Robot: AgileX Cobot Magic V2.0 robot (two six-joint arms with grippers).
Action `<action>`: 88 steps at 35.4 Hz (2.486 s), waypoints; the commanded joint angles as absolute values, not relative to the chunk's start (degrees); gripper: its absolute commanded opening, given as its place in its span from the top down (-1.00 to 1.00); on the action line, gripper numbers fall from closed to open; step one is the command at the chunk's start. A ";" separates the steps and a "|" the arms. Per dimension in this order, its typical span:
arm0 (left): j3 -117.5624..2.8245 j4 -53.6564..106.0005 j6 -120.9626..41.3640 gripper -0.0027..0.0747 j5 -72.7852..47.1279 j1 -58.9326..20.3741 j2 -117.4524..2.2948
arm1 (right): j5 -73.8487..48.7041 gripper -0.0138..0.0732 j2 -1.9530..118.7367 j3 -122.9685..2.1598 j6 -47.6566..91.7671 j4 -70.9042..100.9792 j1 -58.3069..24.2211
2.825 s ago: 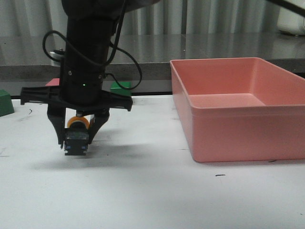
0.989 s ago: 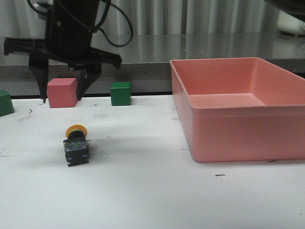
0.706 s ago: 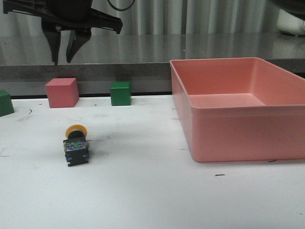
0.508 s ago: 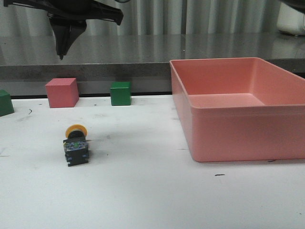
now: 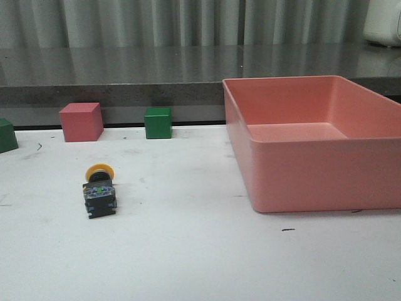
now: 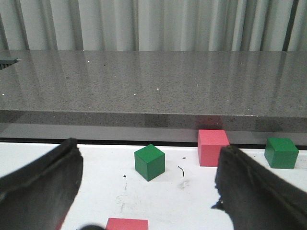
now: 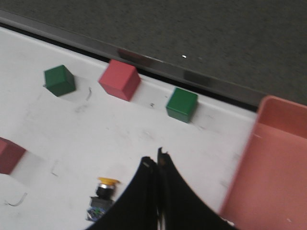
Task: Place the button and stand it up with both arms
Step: 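Raise the right gripper away from the button, then lower the left gripper over the button and close on its body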
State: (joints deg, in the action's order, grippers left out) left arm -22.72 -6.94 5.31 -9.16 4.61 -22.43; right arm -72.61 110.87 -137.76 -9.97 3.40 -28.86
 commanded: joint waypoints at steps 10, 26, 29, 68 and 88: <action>-24.86 -6.44 5.88 -0.48 -4.95 4.59 -23.13 | -76.83 0.85 84.34 -98.72 -7.58 -0.68 -13.61; -24.86 -6.44 5.88 -0.48 -4.95 4.59 -23.13 | -51.59 0.85 54.56 -52.14 -7.58 -1.31 -10.54; -24.86 -6.44 5.88 -0.48 -4.95 4.59 -23.13 | -44.16 0.85 47.48 -44.33 -7.58 -1.31 -10.54; -30.00 -4.58 5.88 -0.48 -2.11 -6.31 -34.93 | -19.11 0.85 7.34 -22.09 -7.58 -3.11 -10.54; -54.91 11.24 5.88 -0.48 -21.56 -26.18 -75.49 | -19.11 0.85 7.34 -22.09 -7.58 -3.11 -10.54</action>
State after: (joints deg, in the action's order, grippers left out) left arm -49.73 8.00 5.31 -20.10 -25.83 -72.86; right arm -24.00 6.70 -20.66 -8.23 -2.24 -11.07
